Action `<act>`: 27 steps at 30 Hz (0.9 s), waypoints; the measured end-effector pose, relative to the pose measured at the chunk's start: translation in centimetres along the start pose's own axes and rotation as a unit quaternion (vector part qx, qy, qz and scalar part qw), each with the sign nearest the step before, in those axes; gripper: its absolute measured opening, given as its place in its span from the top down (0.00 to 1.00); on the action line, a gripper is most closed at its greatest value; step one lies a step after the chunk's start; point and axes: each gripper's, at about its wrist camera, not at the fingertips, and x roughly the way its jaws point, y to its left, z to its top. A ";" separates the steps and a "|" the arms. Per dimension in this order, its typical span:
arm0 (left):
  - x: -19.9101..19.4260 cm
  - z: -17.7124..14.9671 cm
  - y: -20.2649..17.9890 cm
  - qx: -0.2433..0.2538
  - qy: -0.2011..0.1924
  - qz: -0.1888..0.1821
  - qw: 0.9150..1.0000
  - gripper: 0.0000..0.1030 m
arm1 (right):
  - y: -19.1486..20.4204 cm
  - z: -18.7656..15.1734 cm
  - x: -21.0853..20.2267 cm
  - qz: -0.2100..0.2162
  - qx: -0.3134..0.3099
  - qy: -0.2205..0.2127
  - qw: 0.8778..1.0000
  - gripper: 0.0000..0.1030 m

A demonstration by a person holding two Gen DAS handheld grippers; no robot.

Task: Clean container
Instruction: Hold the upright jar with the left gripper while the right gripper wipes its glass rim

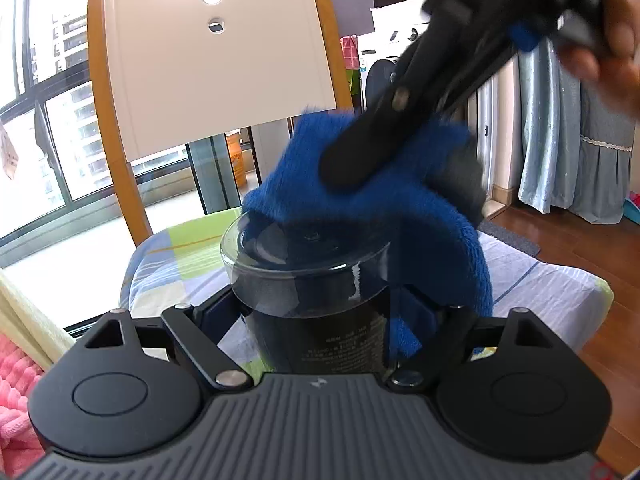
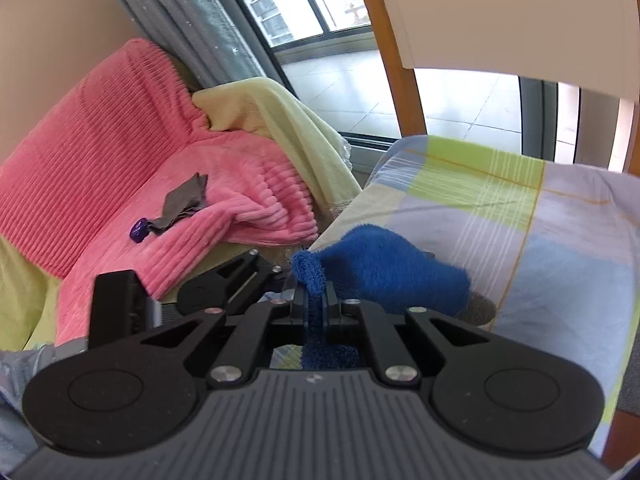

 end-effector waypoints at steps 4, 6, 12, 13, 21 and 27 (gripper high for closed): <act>-0.2 0.3 0.1 0.000 0.003 -0.001 1.000 0.16 | -0.5 -0.2 1.2 0.017 -0.001 0.037 0.999 0.95; -0.2 0.4 0.2 0.001 0.005 0.000 1.000 0.16 | -1.4 -0.6 1.9 0.039 0.035 0.024 0.998 0.96; -0.1 0.5 0.4 -0.007 0.008 0.000 1.000 0.17 | -1.7 -0.8 3.2 0.055 0.052 -0.010 0.997 0.99; 0.0 0.5 0.3 -0.007 0.010 0.002 1.000 0.17 | -1.6 -0.8 3.4 0.056 0.049 -0.015 0.997 0.99; 0.2 0.6 0.2 -0.005 0.012 0.006 1.000 0.17 | -0.2 -0.9 4.7 0.002 -0.006 -0.063 0.998 1.00; 0.2 0.5 0.1 -0.004 0.012 0.005 1.000 0.17 | 1.7 -1.3 4.3 -0.092 -0.087 -0.099 0.987 1.00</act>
